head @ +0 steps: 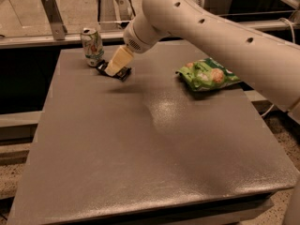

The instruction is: Move rxbar chocolate near 7up can

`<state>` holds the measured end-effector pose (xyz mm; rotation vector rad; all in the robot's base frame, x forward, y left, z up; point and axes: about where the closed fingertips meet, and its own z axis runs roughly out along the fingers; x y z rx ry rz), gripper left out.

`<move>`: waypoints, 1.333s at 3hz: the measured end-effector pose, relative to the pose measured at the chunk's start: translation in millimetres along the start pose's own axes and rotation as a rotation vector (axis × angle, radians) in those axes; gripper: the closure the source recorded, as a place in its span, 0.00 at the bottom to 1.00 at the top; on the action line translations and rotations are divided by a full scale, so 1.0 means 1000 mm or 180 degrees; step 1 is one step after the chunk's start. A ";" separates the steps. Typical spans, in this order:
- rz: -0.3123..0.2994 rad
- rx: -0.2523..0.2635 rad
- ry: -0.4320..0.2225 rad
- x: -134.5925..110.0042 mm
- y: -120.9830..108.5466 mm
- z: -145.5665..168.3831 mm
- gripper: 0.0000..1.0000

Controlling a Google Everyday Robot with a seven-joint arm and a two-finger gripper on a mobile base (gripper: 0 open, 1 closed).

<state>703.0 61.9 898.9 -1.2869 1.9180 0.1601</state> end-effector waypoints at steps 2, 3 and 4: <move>0.0069 -0.0139 -0.0441 0.041 -0.063 -0.079 0.00; -0.0084 -0.0056 -0.0756 0.053 -0.099 -0.134 0.00; -0.0157 -0.0002 -0.0829 0.047 -0.108 -0.146 0.00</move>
Offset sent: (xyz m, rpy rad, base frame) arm 0.0064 -0.1871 0.1011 0.2081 -0.1287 0.1326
